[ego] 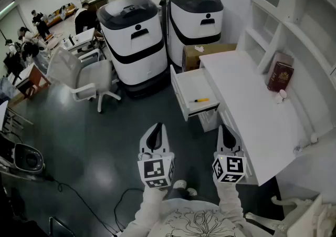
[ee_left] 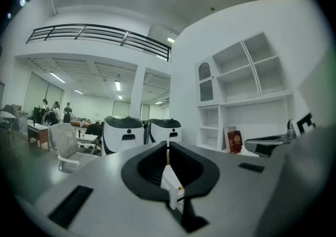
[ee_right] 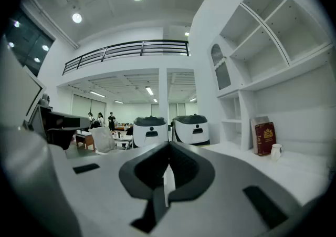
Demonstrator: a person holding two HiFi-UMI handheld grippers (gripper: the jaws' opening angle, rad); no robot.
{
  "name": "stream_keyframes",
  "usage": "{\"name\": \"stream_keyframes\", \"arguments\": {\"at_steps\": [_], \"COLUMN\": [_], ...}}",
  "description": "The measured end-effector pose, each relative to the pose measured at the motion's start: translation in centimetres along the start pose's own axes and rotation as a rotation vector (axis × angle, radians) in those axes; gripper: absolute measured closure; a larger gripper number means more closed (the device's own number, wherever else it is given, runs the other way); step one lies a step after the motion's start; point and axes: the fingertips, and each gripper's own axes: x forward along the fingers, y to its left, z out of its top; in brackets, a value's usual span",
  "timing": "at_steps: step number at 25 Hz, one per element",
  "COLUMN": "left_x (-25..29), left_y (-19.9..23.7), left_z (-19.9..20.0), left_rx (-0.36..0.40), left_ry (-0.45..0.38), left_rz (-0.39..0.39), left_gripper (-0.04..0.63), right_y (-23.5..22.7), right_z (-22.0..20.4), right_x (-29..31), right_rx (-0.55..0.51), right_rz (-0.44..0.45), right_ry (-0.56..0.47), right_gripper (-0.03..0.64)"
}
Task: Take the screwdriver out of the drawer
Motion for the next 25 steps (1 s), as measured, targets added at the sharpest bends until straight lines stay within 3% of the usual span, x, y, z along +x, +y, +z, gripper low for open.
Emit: {"name": "stream_keyframes", "arguments": {"at_steps": [25], "left_x": [2.7], "left_y": [3.0], "left_z": [-1.8], "left_rx": [-0.002], "left_ry": [0.041], "left_rz": [-0.034], "left_gripper": [0.58], "right_y": [1.4], "right_z": [-2.1], "right_x": [3.0], "right_rx": [0.021], "right_rz": [-0.051], "right_ry": [0.04], "right_gripper": [0.614]}}
